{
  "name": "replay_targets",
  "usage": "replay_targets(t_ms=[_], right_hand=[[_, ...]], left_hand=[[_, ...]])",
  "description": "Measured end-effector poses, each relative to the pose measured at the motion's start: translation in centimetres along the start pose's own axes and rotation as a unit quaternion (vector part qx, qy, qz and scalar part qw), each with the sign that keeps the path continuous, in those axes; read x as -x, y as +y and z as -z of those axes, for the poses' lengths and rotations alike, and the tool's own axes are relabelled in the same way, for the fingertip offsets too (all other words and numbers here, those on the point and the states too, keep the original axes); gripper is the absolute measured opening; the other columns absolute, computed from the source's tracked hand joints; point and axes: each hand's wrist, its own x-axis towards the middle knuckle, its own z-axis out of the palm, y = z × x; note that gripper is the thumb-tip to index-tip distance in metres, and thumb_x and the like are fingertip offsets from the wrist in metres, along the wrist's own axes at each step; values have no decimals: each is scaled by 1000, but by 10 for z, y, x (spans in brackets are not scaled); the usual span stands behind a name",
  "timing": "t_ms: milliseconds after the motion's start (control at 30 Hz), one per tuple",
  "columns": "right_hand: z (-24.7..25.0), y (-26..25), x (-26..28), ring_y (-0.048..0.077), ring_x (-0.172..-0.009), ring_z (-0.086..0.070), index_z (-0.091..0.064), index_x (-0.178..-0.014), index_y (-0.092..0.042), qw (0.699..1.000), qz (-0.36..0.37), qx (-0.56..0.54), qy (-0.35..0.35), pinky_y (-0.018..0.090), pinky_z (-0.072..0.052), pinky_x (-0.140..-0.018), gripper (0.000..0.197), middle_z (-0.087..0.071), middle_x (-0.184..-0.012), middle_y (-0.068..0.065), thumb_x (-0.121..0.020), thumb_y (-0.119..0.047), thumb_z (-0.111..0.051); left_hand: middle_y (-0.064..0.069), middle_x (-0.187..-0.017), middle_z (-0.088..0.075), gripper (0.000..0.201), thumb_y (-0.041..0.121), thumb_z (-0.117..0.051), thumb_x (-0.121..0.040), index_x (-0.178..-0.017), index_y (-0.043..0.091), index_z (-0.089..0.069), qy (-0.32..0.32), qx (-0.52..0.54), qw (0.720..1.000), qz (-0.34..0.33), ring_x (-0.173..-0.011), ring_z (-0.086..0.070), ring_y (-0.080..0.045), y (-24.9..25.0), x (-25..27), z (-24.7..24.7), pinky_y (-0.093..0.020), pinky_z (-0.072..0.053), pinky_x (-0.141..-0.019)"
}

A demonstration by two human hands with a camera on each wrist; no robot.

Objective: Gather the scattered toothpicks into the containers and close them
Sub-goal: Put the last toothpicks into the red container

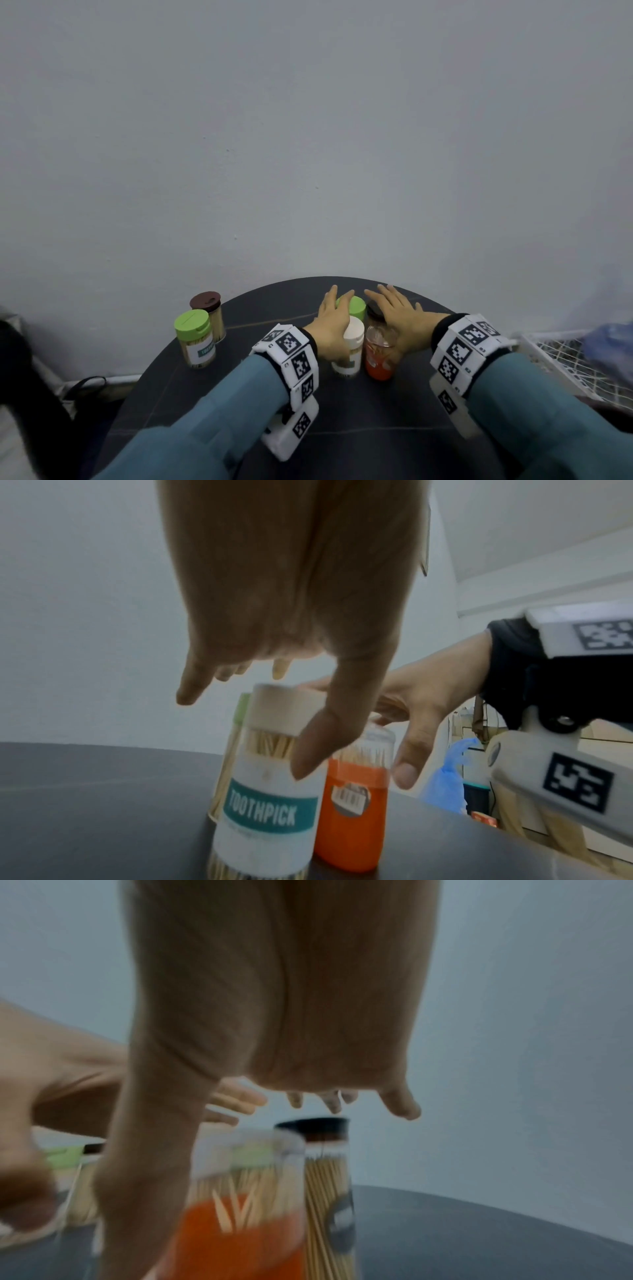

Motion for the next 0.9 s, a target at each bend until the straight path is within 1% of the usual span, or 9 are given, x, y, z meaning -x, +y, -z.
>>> replay_targets(t_ms=[133,200,267,300,367,467,567,767,900], right_hand=[[24,-8,5,21,-145,-3,-9,-148,-22,997,61,-31,23,54,-12,-115,91,-1,-156,5,-80,-23,-70],[31,-22,3,19,-141,-19,-25,-144,-21,992,100,-50,58,43,-20,-114,72,-18,-153,4,-84,-21,-66],[36,-42,-3,17,-136,-28,-33,-141,-18,987,129,-60,72,27,-24,-110,60,-29,-148,3,-88,-19,-62],[37,-54,-6,16,-134,-31,-34,-140,-18,985,144,-61,74,24,-25,-107,57,-32,-147,2,-89,-19,-60],[37,-78,-17,16,-132,-35,-36,-138,-18,981,167,-64,78,25,-29,-106,54,-37,-144,3,-90,-19,-60],[34,-120,-39,19,-127,-42,-40,-135,-14,978,181,-74,77,31,-35,-105,52,-43,-139,6,-88,-22,-62],[23,-162,-63,22,-113,-51,-45,-124,-11,978,172,-102,64,34,-44,-95,50,-52,-127,10,-84,-29,-68],[-15,-214,-101,27,-108,-55,-42,-126,-9,977,163,-129,38,39,-48,-89,72,-56,-120,12,-74,-47,-72],[-29,-226,-118,28,-107,-57,-47,-127,-13,975,150,-140,84,40,-49,-89,75,-59,-118,11,-70,-57,-70]], left_hand=[[-12,-159,11,100,5,-69,-81,-152,17,0,11,-13,1000,-7,-147,8,-28,-11,20,26,-43,-14,-119],[-9,-157,-11,87,8,-69,-82,-150,18,-17,53,-6,999,-13,-145,-10,-26,-26,31,41,-34,-22,-115],[-5,-149,-32,69,8,-68,-83,-142,18,-35,102,12,995,-10,-138,-29,-20,-46,43,56,-28,-30,-108],[-4,-145,-39,61,7,-66,-83,-138,18,-42,124,22,992,-4,-134,-35,-18,-57,49,64,-25,-33,-104],[-2,-136,-50,46,5,-63,-85,-128,17,-53,164,40,985,17,-127,-44,-18,-82,61,78,-20,-36,-95],[-4,-126,-58,31,5,-61,-86,-114,17,-61,226,98,967,62,-115,-53,-19,-123,72,97,-25,-43,-89],[-9,-120,-60,26,10,-63,-88,-114,13,-63,259,143,948,118,-104,-55,-20,-160,73,114,-26,-43,-85],[-14,-135,-51,37,17,-57,-94,-131,10,-53,165,176,957,160,-124,-49,-26,-201,50,130,-27,-37,-87],[-8,-139,-48,42,28,-53,-97,-136,17,-46,78,220,955,183,-128,-44,-26,-214,34,120,-40,-40,-97]])
